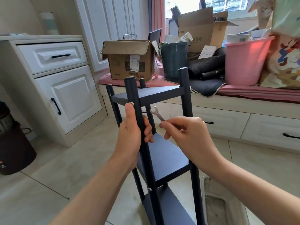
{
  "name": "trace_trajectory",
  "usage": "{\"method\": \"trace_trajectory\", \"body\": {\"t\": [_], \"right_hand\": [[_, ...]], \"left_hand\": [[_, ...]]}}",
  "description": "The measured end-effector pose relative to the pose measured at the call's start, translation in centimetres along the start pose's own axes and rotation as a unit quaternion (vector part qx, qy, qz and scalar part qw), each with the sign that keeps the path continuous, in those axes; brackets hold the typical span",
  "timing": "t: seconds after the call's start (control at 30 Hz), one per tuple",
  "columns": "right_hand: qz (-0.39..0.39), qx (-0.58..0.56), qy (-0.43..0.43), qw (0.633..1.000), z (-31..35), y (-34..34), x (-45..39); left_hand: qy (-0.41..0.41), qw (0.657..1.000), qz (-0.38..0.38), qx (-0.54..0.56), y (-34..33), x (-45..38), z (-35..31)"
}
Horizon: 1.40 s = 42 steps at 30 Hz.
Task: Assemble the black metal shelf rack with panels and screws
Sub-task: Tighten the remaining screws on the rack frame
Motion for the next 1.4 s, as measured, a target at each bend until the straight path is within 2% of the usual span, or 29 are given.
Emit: {"method": "trace_trajectory", "body": {"t": [0.17,0.4,0.83,1.07,1.4], "right_hand": [[0.001,-0.006,-0.026,1.0,-0.4,-1.8,-1.0],[0.022,0.048,-0.021,0.998,-0.9,-3.9,-2.0],[-0.02,0.066,0.029,0.997,-0.2,-4.3,-3.4],[-0.037,0.064,0.032,0.997,-0.5,-4.7,-3.6],[-0.06,0.035,0.019,0.997,-1.1,-4.7,-3.7]], "left_hand": [[0.004,0.999,-0.006,-0.035,1.3,-0.3,-0.9],[-0.022,0.997,-0.063,-0.048,3.4,-0.5,-1.9],[0.035,0.997,-0.054,0.043,3.4,-0.7,-2.1],[0.017,0.993,-0.087,0.083,3.9,-0.7,-2.2],[0.015,0.992,-0.08,0.097,3.7,-0.7,-2.4]]}}
Point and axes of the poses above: each hand's wrist, its own x-axis away from the middle knuckle, its own y-axis out of the back of the hand, z = x × y, the point moved 7 cm from there along -x, towards the middle knuckle, and after that the axes turned 8 degrees about y, right-handed, at the moved point
